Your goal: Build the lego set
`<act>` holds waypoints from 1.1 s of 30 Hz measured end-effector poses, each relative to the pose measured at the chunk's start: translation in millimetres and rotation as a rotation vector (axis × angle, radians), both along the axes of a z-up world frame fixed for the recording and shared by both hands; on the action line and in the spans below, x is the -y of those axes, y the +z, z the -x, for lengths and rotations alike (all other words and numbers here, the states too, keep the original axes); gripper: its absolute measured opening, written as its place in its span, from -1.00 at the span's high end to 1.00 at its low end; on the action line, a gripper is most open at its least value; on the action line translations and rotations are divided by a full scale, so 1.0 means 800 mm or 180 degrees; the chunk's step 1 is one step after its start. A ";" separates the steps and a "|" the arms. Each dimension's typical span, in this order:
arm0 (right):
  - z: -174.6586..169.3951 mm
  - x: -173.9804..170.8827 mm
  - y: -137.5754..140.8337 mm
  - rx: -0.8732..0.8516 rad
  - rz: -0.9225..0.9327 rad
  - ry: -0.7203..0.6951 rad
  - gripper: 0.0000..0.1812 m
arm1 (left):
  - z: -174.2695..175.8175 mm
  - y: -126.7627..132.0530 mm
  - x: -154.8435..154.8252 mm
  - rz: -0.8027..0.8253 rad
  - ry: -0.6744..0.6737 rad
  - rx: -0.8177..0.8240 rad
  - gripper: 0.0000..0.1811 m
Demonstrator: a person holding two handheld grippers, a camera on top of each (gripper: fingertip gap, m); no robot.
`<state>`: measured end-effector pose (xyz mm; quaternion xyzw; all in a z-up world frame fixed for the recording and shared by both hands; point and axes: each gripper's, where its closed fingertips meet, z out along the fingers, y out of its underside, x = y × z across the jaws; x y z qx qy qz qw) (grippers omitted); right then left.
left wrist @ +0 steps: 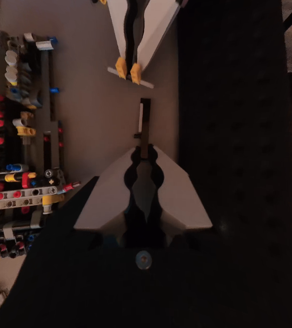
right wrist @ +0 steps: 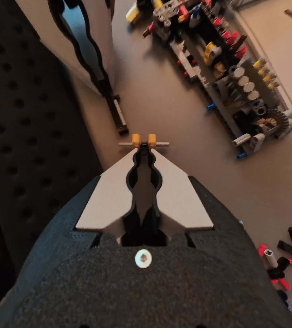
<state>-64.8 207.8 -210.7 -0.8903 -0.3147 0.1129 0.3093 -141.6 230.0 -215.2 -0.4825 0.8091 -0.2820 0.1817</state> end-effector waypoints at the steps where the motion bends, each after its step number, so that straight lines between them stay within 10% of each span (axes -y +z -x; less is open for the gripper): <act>1: 0.001 0.001 -0.005 0.0030 0.0022 0.0048 0.91 | -0.001 0.000 0.001 -0.0063 -0.0035 0.0023 0.92; 9: -0.007 0.021 0.011 -0.0085 0.0073 0.0022 0.79 | 0.007 0.032 -0.024 -0.1341 -0.0562 0.0515 0.93; 14: 0.042 0.019 0.097 -0.1172 -0.0357 0.0175 0.71 | 0.008 0.086 -0.001 -0.1695 -0.1029 0.1112 0.93; 23: 0.090 0.011 0.105 -0.1625 -0.0321 0.0376 0.90 | 0.010 0.125 0.007 -0.1889 -0.1083 0.1357 0.92; 28: 0.071 -0.023 0.149 -0.2723 -0.0824 -0.0444 0.94 | -0.027 0.167 -0.051 0.0074 0.0841 0.1640 0.57; 33: 0.077 -0.034 0.162 -0.3099 -0.1028 -0.0706 0.93 | -0.031 0.189 -0.024 0.2493 0.0833 0.1683 0.60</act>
